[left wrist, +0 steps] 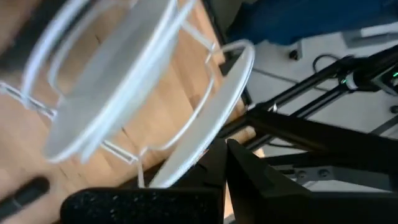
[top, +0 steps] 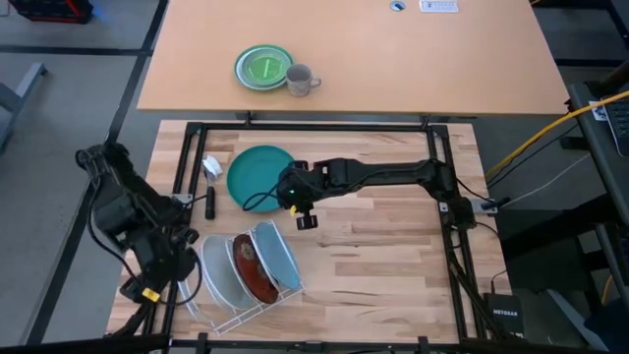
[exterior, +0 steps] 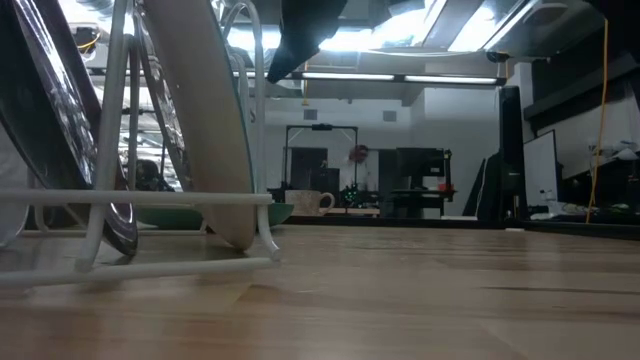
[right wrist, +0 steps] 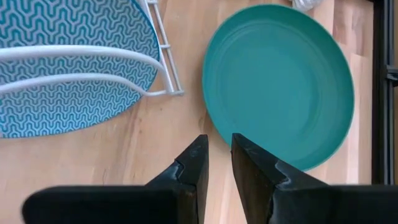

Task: Sort dishes
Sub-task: Adjust the dish rack, then put the dark green plate into the dish rack

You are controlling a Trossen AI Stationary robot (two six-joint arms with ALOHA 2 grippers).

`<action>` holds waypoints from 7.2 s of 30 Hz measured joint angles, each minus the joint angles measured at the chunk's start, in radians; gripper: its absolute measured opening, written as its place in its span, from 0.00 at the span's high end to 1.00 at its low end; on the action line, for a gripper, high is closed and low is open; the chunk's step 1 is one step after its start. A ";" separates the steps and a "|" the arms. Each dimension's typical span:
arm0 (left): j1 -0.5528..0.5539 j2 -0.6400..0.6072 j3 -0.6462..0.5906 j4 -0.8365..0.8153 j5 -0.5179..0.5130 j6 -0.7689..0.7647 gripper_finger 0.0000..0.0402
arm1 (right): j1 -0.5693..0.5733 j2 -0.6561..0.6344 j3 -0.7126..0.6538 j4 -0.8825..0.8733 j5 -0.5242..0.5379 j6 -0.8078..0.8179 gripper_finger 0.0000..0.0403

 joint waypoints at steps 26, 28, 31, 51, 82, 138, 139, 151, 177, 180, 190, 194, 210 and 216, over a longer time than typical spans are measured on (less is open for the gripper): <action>-0.074 -0.014 -0.192 -0.067 -0.218 -0.037 0.99 | 0.000 0.008 0.000 -0.006 -0.036 0.004 0.82; -0.075 -0.024 -0.191 -0.055 -0.234 -0.019 0.99 | 0.000 0.008 0.000 -0.006 -0.036 0.004 0.82; -0.075 -0.039 -0.191 -0.068 -0.285 -0.043 0.99 | 0.000 0.008 0.000 -0.006 -0.036 0.004 0.82; -0.010 -0.114 -0.142 -0.063 -0.309 -0.062 0.99 | 0.000 -0.002 0.000 -0.014 -0.035 0.002 0.82; 0.445 -0.299 -0.164 -0.064 -0.900 0.483 0.70 | 0.000 -0.105 0.000 -0.094 0.007 -0.025 0.82; 1.143 -0.288 -1.056 0.707 -0.374 1.428 0.67 | 0.000 -0.103 0.000 -0.125 -0.001 -0.023 0.82; 1.143 -0.286 -1.063 0.725 -0.374 1.440 0.67 | 0.000 -0.103 0.000 -0.125 -0.001 -0.023 0.82; 1.143 -0.260 -1.165 0.884 -0.371 1.501 0.67 | 0.000 -0.103 0.000 -0.121 -0.001 -0.022 0.82; 1.139 -0.303 -1.026 0.879 -0.395 1.364 0.99 | 0.000 -0.103 0.000 -0.119 -0.004 -0.010 0.82; 1.138 -0.333 -0.949 0.791 -0.394 1.362 0.99 | 0.000 -0.103 0.000 -0.121 -0.027 -0.010 0.82; 1.138 -0.422 -0.684 0.466 -0.397 1.301 1.00 | 0.045 -0.103 0.000 -0.112 0.033 -0.115 0.82; 1.126 -0.428 -0.589 0.329 -0.385 1.262 1.00 | 0.085 -0.103 0.000 -0.069 0.066 -0.222 0.82; 0.957 -0.425 -0.391 0.109 -0.160 1.073 1.00 | 0.135 -0.103 0.000 0.264 0.331 -0.318 0.82; 0.891 -0.405 -0.391 0.094 -0.145 1.049 1.00 | 0.122 -0.103 0.000 0.280 0.292 -0.381 0.82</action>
